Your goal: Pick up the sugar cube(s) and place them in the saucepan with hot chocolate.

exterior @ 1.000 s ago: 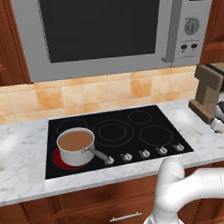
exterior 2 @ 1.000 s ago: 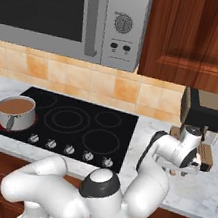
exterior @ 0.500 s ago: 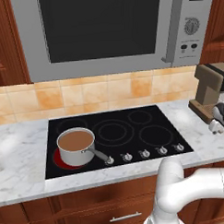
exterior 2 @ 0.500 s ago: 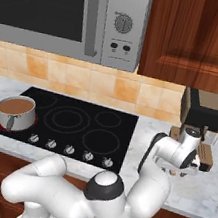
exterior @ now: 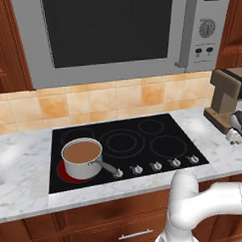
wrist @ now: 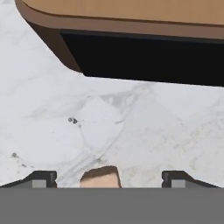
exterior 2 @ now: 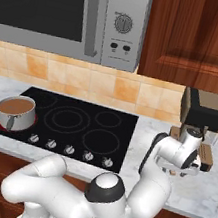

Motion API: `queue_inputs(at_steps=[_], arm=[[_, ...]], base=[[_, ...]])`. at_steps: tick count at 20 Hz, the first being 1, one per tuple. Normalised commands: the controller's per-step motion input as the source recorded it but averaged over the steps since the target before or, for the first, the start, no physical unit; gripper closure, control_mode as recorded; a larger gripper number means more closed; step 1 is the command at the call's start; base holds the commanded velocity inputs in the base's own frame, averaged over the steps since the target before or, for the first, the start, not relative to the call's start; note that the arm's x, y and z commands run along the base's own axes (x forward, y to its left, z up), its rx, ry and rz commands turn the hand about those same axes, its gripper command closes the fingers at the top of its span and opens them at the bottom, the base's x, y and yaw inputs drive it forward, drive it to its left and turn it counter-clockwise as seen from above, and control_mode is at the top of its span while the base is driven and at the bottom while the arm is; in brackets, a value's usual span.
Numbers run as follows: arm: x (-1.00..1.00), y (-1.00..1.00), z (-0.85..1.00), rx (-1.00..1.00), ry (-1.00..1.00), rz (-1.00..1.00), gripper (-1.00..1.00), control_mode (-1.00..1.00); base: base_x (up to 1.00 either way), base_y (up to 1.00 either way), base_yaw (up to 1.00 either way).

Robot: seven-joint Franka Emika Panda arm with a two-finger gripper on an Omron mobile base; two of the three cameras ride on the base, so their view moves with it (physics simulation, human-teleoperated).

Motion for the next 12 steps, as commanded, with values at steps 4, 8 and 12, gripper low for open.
queue_inputs(at_steps=[4, 8, 12], arm=[[0.0, 0.0, -0.13, 0.03, 0.0, 0.0, 1.0, -1.0], [0.0, 0.0, -0.08, 0.02, 0.0, 0.0, 1.0, -1.0], [0.0, 0.0, -0.02, 0.01, 0.0, 0.0, 1.0, -1.0]], base=[[0.0, 0.0, 0.0], [0.0, 0.0, 0.0], [0.0, 0.0, 0.0]])
